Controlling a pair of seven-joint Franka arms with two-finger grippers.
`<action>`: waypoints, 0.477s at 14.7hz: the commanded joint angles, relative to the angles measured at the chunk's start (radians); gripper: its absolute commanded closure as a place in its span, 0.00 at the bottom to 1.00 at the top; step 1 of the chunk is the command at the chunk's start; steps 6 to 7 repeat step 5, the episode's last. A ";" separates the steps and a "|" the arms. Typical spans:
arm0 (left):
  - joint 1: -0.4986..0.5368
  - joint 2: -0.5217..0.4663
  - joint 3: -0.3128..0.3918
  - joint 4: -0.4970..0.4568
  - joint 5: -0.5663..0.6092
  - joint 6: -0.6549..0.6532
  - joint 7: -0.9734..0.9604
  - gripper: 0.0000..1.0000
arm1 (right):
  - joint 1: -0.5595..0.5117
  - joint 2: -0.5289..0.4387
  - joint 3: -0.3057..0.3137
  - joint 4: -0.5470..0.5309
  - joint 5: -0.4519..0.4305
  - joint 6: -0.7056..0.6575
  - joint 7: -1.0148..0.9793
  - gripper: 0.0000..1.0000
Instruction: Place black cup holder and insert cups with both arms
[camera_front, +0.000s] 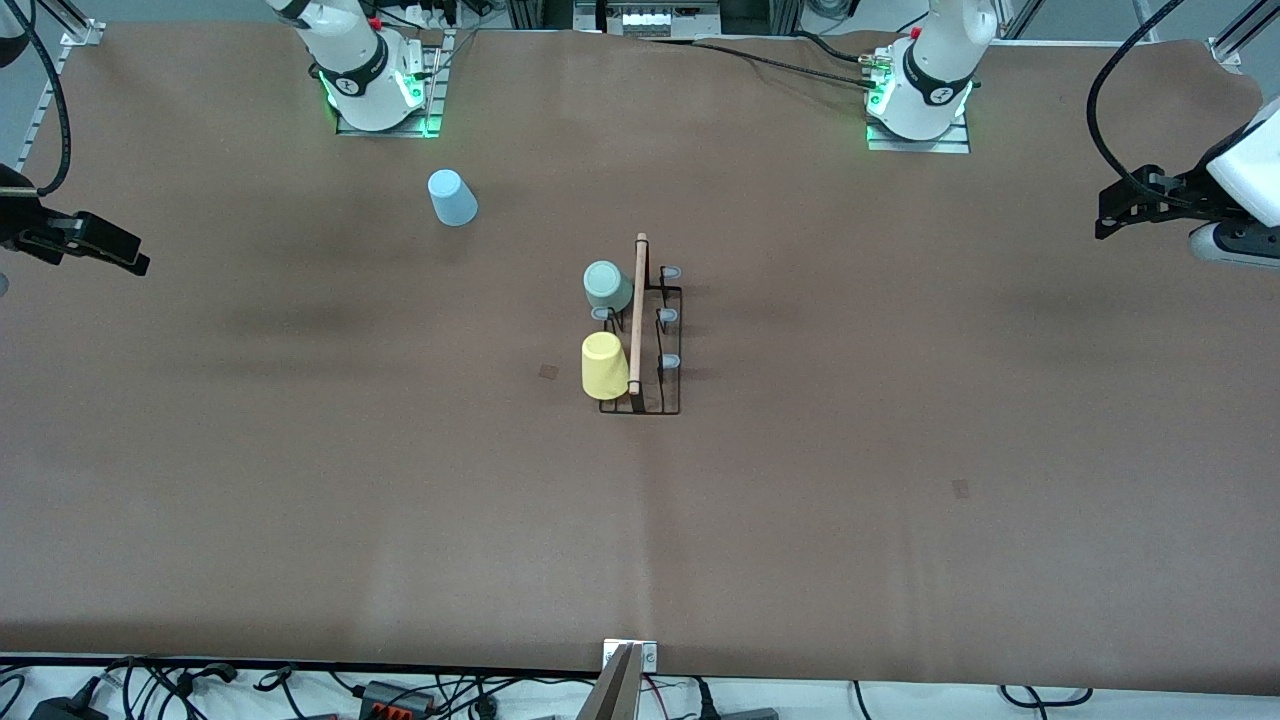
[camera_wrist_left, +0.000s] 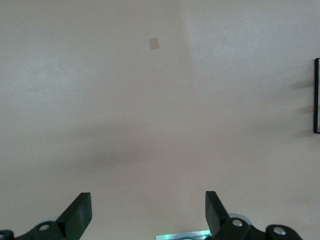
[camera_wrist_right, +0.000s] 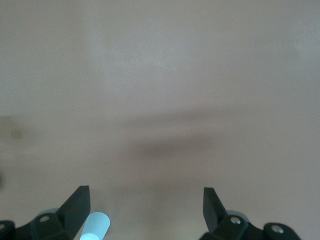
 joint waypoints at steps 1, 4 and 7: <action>0.002 0.008 -0.001 0.026 0.000 -0.025 -0.007 0.00 | 0.003 -0.018 -0.005 -0.019 0.018 0.008 -0.019 0.00; 0.002 0.008 -0.001 0.026 0.000 -0.025 -0.007 0.00 | 0.003 -0.018 -0.005 -0.019 0.019 0.008 -0.019 0.00; 0.002 0.008 -0.001 0.026 0.000 -0.025 -0.007 0.00 | 0.003 -0.018 -0.005 -0.019 0.019 0.009 -0.018 0.00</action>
